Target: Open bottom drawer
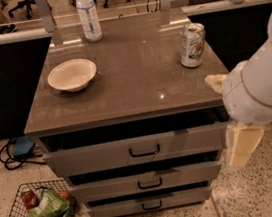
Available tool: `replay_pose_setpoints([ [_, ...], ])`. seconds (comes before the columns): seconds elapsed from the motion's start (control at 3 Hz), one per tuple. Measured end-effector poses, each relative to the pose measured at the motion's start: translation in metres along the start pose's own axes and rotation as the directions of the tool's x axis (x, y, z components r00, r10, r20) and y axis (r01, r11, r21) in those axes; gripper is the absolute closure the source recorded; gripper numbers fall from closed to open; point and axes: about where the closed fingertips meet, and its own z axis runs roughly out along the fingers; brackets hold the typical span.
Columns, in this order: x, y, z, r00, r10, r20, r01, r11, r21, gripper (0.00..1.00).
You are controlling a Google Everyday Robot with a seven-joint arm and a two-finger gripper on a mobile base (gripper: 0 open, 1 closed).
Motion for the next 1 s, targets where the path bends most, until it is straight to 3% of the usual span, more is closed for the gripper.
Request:
replay_pose_setpoints([
  [0.33,-0.003,0.046,0.036,1.000,-0.001,0.031,0.003,0.9978,-0.067,0.00],
  [0.67,-0.008,0.091,0.063,0.999,0.014,0.037,-0.008,0.9881,-0.154,0.00],
  [1.0,-0.009,0.087,0.069,0.999,0.014,0.047,-0.007,0.9880,-0.154,0.00],
])
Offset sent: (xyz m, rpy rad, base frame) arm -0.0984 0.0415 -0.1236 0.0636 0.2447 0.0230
